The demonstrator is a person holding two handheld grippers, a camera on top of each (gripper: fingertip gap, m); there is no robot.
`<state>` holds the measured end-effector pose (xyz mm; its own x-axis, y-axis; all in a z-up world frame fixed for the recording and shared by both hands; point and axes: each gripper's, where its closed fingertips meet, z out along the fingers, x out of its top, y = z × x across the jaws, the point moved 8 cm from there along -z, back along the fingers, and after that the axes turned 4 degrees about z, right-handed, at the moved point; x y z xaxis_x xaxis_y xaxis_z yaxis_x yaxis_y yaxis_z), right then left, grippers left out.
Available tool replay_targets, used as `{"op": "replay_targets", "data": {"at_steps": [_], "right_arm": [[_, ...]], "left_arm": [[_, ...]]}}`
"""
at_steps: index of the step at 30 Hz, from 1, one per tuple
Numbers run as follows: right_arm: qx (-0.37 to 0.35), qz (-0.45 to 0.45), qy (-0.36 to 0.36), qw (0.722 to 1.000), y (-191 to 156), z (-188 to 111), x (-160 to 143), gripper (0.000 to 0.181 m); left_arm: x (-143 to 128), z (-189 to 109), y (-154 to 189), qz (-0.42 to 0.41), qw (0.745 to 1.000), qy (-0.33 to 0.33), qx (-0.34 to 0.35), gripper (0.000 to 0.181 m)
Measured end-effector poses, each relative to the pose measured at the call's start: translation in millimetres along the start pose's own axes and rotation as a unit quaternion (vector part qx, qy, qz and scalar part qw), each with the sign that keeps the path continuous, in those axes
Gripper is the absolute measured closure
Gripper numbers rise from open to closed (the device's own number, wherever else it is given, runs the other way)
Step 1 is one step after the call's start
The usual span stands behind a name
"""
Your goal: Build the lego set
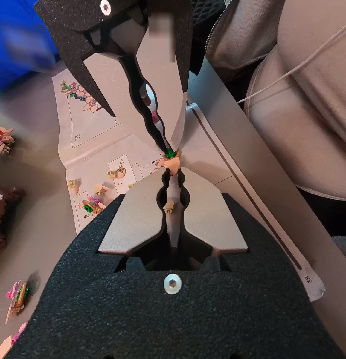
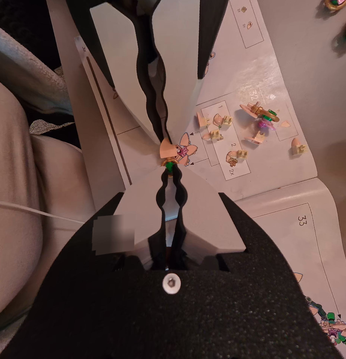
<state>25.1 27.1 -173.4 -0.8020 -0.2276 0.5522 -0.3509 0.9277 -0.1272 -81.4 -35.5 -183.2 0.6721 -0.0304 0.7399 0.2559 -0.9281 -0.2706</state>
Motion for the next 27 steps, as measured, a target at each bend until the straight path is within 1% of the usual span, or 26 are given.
{"op": "replay_targets", "data": {"at_steps": [1,15,19,22,27], "right_arm": [[0.001,0.000,-0.001,1.000,0.1,0.0,0.1,0.176],[0.021,0.005,0.019,1.000,2.4,1.1,-2.9,0.176],[0.007,0.014,0.030,0.999,-0.2,1.2,-4.6,0.176],[-0.012,0.024,0.038,0.999,-3.4,1.2,-5.7,0.176],[-0.025,0.056,0.056,0.997,-5.8,1.7,-8.1,0.176]], "left_arm": [[0.1,0.1,0.1,0.001,1.000,0.000,0.000,0.173],[-0.1,3.1,-0.2,0.021,1.000,-0.004,0.015,0.173],[0.9,4.2,0.9,0.018,1.000,-0.010,0.022,0.172],[2.0,5.4,3.8,0.023,0.999,-0.017,0.043,0.172],[3.7,7.5,7.5,0.028,0.997,-0.027,0.068,0.171]]}}
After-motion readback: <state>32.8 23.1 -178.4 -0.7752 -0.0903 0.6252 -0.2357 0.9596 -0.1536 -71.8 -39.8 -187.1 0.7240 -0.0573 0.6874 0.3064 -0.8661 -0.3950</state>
